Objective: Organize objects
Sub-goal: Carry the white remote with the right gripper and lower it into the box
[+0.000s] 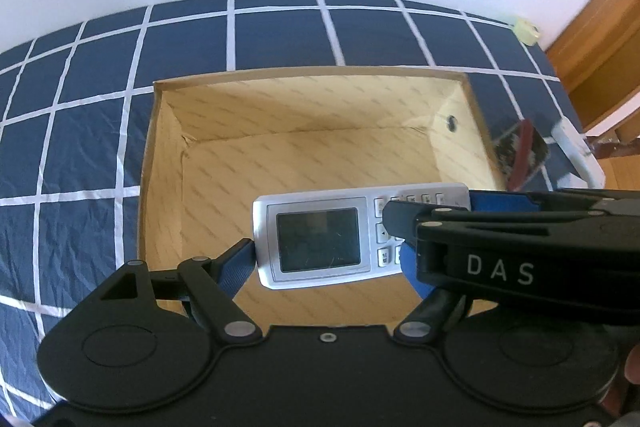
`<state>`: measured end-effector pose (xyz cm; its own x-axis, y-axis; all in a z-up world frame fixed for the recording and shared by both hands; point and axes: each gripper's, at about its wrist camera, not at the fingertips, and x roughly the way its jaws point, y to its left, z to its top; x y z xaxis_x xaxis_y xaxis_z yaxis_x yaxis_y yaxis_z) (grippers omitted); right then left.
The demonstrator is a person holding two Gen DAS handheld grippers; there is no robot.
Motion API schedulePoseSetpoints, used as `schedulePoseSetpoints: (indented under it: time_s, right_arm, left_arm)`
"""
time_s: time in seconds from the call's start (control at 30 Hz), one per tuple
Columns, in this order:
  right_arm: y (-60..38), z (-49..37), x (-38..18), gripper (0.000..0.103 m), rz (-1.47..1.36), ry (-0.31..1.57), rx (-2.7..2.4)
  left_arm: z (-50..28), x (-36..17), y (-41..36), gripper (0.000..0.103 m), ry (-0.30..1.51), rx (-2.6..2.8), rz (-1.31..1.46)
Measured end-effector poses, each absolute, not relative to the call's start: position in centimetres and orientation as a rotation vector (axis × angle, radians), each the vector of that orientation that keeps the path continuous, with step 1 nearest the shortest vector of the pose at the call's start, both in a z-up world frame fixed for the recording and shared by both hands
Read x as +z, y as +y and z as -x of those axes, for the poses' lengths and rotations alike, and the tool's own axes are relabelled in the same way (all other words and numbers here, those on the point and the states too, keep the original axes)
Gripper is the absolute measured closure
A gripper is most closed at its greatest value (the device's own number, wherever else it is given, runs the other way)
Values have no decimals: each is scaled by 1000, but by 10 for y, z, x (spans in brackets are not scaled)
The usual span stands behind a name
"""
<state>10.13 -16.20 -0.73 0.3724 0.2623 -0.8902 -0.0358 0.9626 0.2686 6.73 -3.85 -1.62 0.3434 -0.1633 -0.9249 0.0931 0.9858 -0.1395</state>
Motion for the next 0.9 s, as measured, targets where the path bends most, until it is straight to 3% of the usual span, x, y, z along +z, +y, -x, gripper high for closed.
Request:
schedulePoseSetpoints:
  time_s: [0.9]
  right_arm:
    - [-163,-225,-111,43,-230,1323,193]
  left_arm:
    - [-182,-114,-25,25,1354,-169,88]
